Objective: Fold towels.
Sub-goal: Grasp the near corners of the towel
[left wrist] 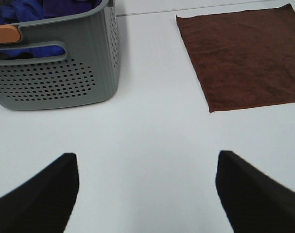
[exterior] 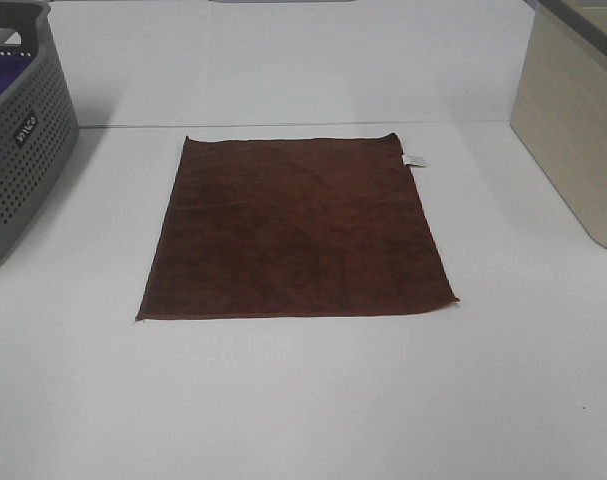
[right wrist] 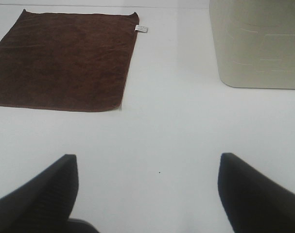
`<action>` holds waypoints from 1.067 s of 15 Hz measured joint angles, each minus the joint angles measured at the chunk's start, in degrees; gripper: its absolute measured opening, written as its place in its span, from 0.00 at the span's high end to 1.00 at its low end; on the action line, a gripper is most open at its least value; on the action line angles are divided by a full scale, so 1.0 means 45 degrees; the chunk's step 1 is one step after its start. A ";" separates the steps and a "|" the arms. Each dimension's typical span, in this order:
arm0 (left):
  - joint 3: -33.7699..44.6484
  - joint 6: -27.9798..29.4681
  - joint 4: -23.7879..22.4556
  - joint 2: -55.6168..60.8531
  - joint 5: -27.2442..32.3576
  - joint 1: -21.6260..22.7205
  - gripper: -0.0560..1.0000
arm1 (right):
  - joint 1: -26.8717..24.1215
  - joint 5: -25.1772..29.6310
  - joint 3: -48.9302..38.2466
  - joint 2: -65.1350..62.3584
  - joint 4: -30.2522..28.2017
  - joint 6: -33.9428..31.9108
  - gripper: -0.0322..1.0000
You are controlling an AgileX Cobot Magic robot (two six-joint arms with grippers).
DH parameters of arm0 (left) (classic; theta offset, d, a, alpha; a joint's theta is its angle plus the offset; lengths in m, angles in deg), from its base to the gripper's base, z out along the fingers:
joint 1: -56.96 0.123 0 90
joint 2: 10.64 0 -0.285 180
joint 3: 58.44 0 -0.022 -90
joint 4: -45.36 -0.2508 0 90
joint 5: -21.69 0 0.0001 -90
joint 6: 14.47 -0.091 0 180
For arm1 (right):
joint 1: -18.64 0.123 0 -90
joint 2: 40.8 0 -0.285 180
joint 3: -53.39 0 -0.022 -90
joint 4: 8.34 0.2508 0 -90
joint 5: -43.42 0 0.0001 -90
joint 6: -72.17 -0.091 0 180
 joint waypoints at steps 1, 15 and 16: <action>0.0000 0.0000 0.0000 0.0000 0.0000 0.0000 0.26 | 0.0000 0.0000 0.0000 0.0000 0.0000 0.0000 0.22; 0.0000 0.0000 0.0000 0.0000 0.0000 0.0000 0.26 | 0.0000 0.0000 0.0000 0.0000 0.0000 0.0000 0.22; 0.0000 0.0000 0.0000 0.0000 0.0000 0.0000 0.26 | 0.0000 0.0000 0.0000 0.0000 0.0000 0.0000 0.22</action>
